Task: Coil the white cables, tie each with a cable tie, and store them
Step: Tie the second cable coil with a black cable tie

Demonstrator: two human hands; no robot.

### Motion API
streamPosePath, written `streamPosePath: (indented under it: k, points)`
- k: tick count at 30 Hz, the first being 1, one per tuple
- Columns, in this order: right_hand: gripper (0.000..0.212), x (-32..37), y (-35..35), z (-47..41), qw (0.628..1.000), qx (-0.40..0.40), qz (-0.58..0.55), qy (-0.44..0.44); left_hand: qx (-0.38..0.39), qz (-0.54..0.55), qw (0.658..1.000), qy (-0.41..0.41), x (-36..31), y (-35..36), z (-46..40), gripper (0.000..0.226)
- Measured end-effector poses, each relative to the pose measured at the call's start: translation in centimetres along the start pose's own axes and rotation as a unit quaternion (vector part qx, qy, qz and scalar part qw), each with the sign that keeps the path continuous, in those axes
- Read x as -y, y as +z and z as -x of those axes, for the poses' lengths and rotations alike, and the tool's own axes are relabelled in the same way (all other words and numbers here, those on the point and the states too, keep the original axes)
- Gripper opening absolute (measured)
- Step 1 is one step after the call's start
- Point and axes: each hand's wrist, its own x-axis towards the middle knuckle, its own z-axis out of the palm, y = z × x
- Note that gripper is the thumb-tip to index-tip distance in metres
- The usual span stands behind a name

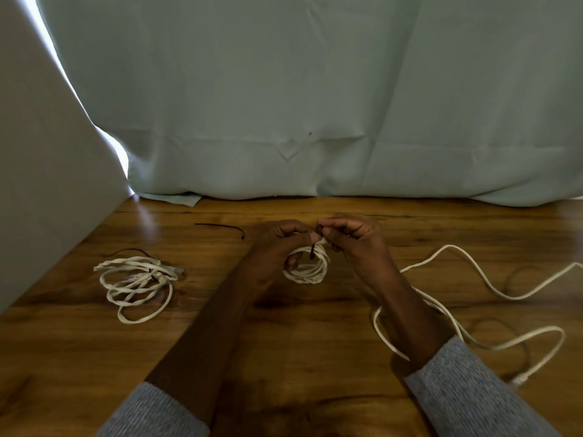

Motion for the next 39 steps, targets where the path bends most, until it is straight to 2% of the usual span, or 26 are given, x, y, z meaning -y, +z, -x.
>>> streamPosePath:
  k: [3,11,32,37,39]
  points:
    - [0.028,0.04,0.08,0.04,1.000,-0.001,0.011,0.003,-0.001,-0.015,1.000,0.005,0.05,-0.14,-0.13,0.013]
    - [0.037,0.06,-0.11,0.01,1.000,0.007,0.015,-0.001,-0.003,0.008,1.000,-0.008,0.32,-0.22,-0.23,0.009]
    - [0.027,0.25,-0.15,0.13,0.998,0.032,0.044,-0.017,0.011,0.002,0.999,-0.033,0.47,-0.53,-0.34,0.012]
    - [0.027,0.18,-0.18,0.11,0.999,0.034,0.024,-0.015,0.006,0.001,0.999,-0.043,0.63,-0.49,-0.31,0.021]
    - [0.027,-0.02,-0.10,0.08,0.999,0.037,0.019,-0.008,-0.001,0.009,0.999,-0.042,0.51,-0.40,-0.35,0.017]
